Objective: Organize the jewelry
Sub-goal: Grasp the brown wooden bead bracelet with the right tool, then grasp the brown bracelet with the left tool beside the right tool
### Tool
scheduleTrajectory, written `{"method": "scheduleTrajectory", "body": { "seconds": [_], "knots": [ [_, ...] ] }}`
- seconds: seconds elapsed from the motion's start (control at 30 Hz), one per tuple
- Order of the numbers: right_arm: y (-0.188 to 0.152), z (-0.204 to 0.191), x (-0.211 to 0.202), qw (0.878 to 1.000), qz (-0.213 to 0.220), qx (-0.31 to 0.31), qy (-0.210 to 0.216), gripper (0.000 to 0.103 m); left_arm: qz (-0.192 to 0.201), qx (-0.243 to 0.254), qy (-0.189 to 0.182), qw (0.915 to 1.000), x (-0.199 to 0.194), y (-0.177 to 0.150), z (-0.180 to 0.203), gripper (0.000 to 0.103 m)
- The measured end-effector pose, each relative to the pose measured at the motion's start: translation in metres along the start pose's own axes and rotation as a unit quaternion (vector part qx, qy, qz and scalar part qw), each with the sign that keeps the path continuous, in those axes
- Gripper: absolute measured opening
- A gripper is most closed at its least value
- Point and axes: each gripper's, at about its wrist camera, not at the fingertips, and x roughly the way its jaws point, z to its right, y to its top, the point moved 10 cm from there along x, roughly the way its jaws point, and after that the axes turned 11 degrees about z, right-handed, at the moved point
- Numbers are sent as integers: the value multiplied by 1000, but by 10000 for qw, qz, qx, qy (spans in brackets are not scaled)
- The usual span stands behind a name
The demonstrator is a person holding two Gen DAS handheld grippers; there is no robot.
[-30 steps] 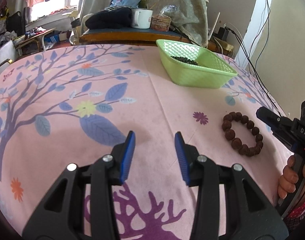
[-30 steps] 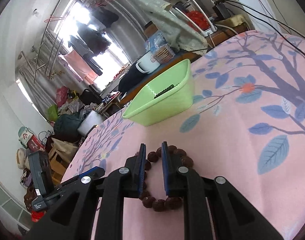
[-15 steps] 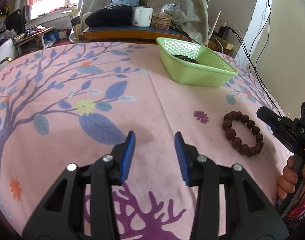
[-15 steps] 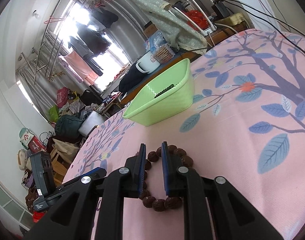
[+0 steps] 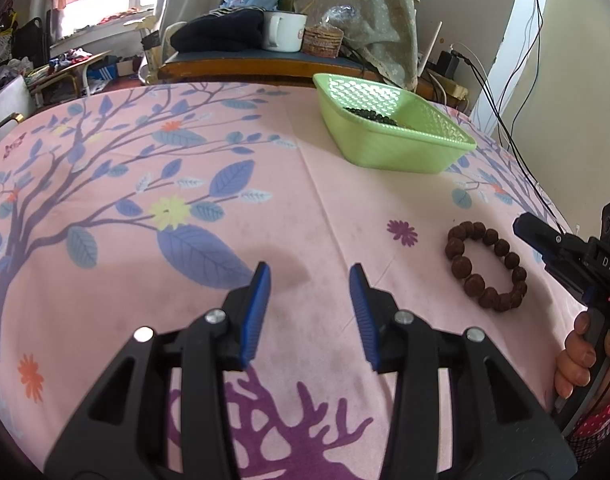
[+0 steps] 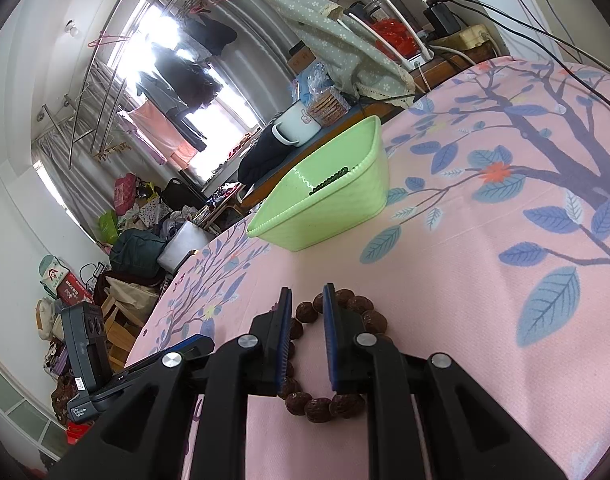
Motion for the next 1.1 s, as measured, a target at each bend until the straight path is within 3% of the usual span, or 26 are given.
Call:
{"method": "scheduleTrajectory", "body": {
  "seconds": [0.2,0.3,0.4,0.53,0.67,0.8,0.87,0.93,1.1],
  "knots": [
    [-3,-2,-1,9999,-92,-101,0,0,-95,-124,-380,9992,0,-1,5,39],
    [-6,-7,-6,9990,-218,-398,7,0,-233,-263,-876,9955,-4,-1,22,39],
    [-12,-5,-11,9963,-368,-746,-213,12,-189,39,-1035,9944,-9,7,48,52],
    [-15,0,-15,9870,-559,-1362,-646,13,-326,373,-1276,9906,-1,13,89,55],
    [-21,5,-20,9732,-804,-1945,-930,13,-517,805,-1228,9878,18,10,121,55],
    [-29,14,-16,9667,-1093,-2067,-1042,13,-893,1014,-991,9859,48,-7,132,54],
    [-30,17,-10,9637,-1195,-2131,-1074,13,-818,1174,-796,9865,52,-12,131,43],
    [-38,15,-4,9609,-1352,-2213,-970,0,-758,1345,-726,9853,48,-16,133,15],
    [-42,2,8,9627,-1525,-2155,-601,0,-801,1149,-856,9864,30,-17,127,14]
  ]
}}
